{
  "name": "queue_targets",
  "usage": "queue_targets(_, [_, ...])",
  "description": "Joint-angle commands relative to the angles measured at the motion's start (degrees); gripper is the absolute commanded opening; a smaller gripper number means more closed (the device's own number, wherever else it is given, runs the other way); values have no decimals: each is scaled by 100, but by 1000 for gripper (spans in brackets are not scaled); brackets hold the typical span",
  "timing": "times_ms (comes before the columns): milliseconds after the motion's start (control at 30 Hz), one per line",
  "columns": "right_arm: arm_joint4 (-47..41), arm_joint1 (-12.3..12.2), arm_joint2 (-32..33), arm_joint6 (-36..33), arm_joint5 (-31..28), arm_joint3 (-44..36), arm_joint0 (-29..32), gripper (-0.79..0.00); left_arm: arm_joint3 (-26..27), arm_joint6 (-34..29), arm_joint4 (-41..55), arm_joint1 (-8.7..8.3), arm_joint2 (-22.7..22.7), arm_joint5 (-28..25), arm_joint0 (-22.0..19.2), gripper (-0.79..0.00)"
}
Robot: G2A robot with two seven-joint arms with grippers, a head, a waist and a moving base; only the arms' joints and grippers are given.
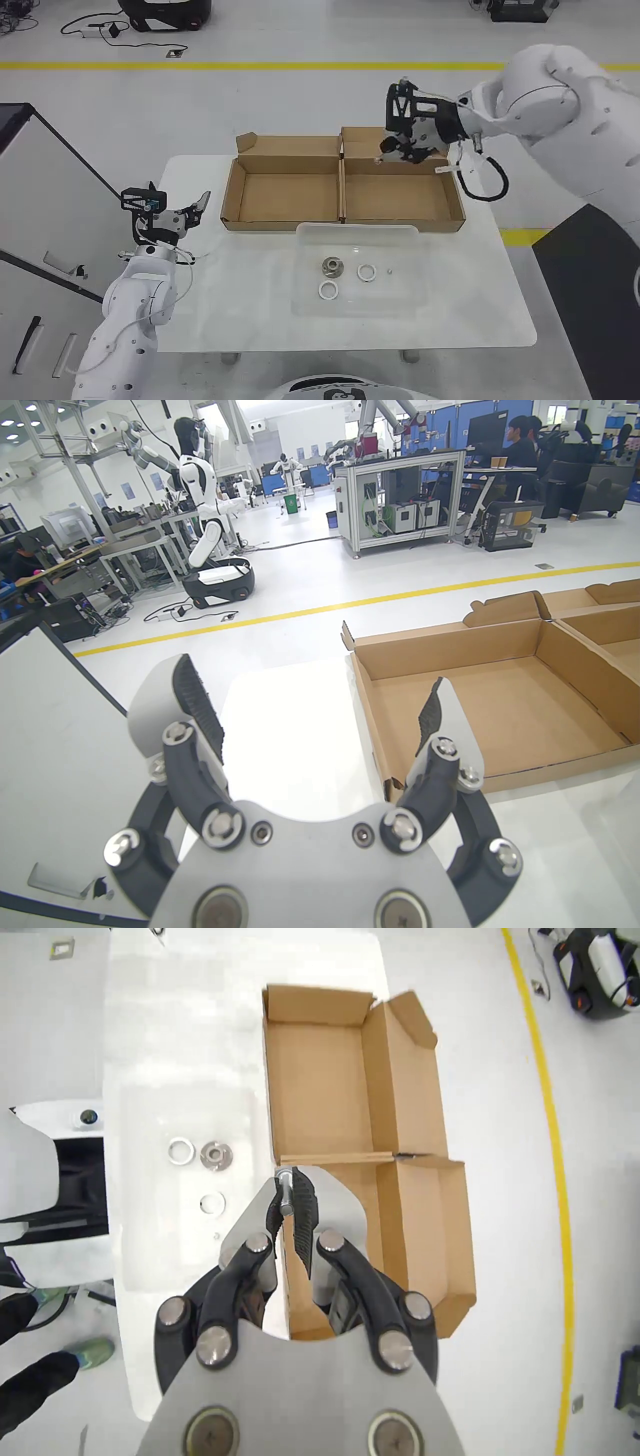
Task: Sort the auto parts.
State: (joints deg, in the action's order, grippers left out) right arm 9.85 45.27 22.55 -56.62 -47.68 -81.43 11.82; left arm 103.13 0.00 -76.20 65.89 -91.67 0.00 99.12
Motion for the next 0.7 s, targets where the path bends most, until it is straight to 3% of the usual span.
queue_targets(0, [29, 13, -344, -26, 25, 157, -133, -785, 0, 0, 0, 0, 0, 0, 0, 0])
queue_targets(200, [-25, 104, -1250, -65, 65, 606, -544, -785, 0, 0, 0, 0, 0, 0, 0, 0])
queue_targets(667, [915, 641, -1281, 29, -32, 1505, -530, -785, 0, 0, 0, 0, 0, 0, 0, 0])
